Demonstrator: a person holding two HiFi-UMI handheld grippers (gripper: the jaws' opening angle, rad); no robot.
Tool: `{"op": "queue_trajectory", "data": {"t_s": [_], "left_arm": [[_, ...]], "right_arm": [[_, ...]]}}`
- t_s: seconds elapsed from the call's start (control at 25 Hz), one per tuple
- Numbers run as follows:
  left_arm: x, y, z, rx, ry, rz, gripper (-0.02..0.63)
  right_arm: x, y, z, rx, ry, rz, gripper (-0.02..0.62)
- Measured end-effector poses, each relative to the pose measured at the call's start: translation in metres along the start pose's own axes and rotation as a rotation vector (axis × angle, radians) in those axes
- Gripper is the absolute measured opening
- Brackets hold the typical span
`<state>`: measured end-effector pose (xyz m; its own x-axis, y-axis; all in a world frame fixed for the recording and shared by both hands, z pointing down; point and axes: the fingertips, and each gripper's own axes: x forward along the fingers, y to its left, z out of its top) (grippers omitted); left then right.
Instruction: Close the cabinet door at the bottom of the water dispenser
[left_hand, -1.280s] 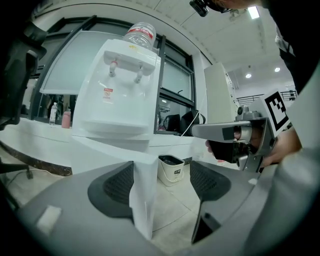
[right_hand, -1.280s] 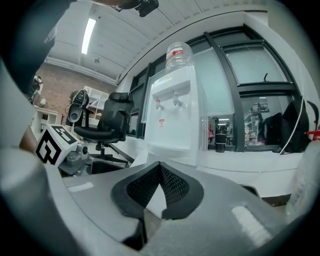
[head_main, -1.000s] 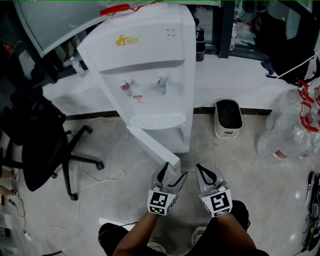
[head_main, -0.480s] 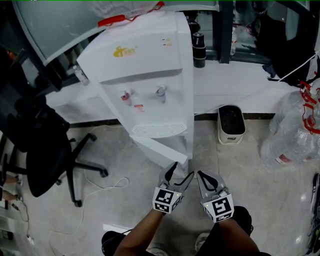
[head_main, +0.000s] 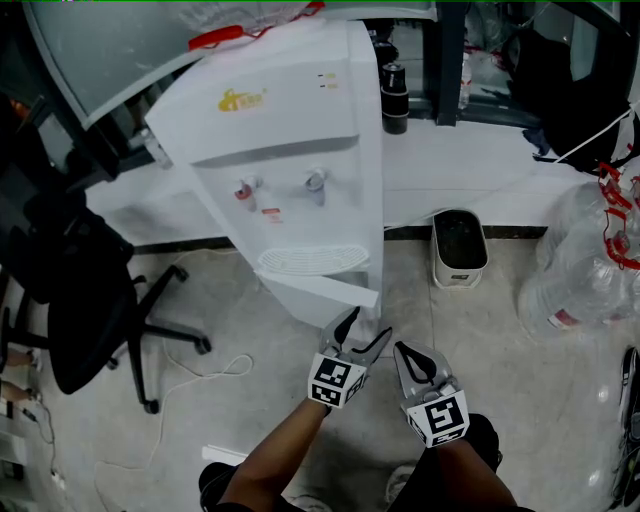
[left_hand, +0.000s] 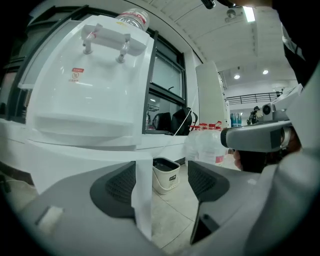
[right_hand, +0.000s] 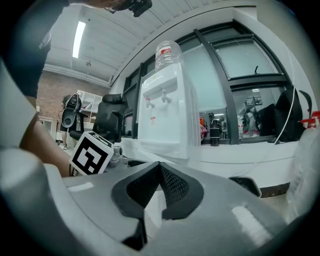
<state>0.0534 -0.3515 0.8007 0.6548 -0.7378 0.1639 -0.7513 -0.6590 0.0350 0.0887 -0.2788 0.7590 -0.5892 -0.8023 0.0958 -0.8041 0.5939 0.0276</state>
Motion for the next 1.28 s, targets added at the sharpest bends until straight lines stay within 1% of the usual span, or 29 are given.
{"op": "queue_trajectory", "data": {"t_s": [0.2,0.32,0.4,0.48,0.64,0.92,1.16,1.28], "left_arm": [[0.012,0.005,0.002,-0.021,0.005,-0.014,0.347],[0.019,0.009,0.003,-0.020,0.012,-0.019,0.347],[0.024,0.015,0.004,-0.024,0.017,-0.013,0.364],[0.028,0.024,0.004,-0.029,0.023,-0.003,0.367],[0.034,0.031,0.003,0.006,0.046,-0.002,0.367],[0.044,0.038,0.004,0.044,0.067,0.005,0.368],[0.048,0.046,0.004,0.067,0.078,0.023,0.368],[0.051,0.052,0.001,0.078,0.084,0.042,0.384]], "right_arm": [[0.004,-0.003,-0.009,0.009,0.025,-0.006,0.005],[0.003,-0.003,-0.011,0.021,0.024,-0.004,0.005],[0.001,-0.005,-0.010,0.016,0.022,-0.006,0.005],[0.000,-0.006,-0.008,0.006,0.022,-0.008,0.005],[-0.001,-0.007,-0.006,0.002,0.021,-0.011,0.005],[0.001,-0.004,-0.007,0.001,0.018,-0.002,0.005],[0.000,-0.005,-0.009,-0.003,0.023,-0.004,0.005],[0.000,-0.001,-0.011,-0.007,0.027,0.005,0.005]]}}
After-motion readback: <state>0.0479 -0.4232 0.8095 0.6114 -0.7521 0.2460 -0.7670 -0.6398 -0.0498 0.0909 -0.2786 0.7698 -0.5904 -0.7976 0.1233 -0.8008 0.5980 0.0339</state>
